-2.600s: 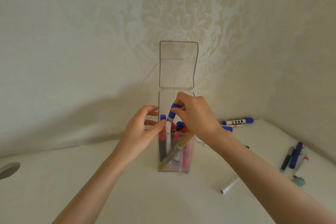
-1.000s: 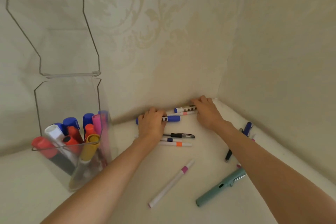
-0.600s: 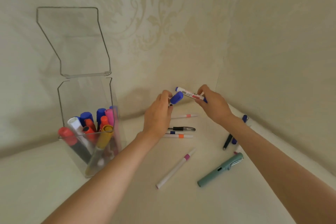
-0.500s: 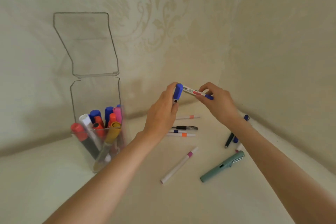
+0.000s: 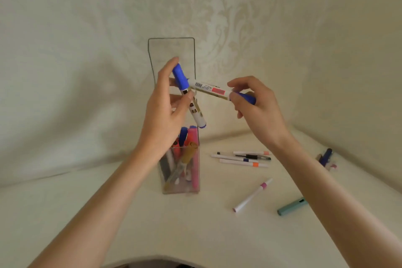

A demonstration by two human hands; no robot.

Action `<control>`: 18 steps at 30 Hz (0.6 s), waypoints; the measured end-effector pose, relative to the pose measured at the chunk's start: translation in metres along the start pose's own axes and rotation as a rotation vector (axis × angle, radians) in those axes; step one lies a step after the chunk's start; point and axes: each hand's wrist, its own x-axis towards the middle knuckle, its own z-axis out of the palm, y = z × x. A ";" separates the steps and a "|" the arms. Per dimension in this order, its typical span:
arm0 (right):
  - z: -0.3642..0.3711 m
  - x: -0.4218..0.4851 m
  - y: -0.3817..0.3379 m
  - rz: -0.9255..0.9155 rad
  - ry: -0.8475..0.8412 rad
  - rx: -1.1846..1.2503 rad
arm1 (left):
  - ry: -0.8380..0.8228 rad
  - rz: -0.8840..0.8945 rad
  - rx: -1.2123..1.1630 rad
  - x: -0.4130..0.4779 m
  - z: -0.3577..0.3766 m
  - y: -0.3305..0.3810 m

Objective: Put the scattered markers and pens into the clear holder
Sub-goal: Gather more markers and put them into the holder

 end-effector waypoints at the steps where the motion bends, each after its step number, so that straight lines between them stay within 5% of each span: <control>1: 0.005 0.001 -0.002 0.005 0.008 0.014 | 0.053 -0.012 -0.032 0.001 -0.011 -0.003; 5: 0.020 0.003 -0.009 0.023 0.024 0.073 | 0.204 -0.045 -0.023 0.007 -0.043 -0.020; 18: 0.052 0.000 -0.009 -0.026 -0.022 -0.051 | -0.108 0.157 0.901 -0.014 -0.037 -0.055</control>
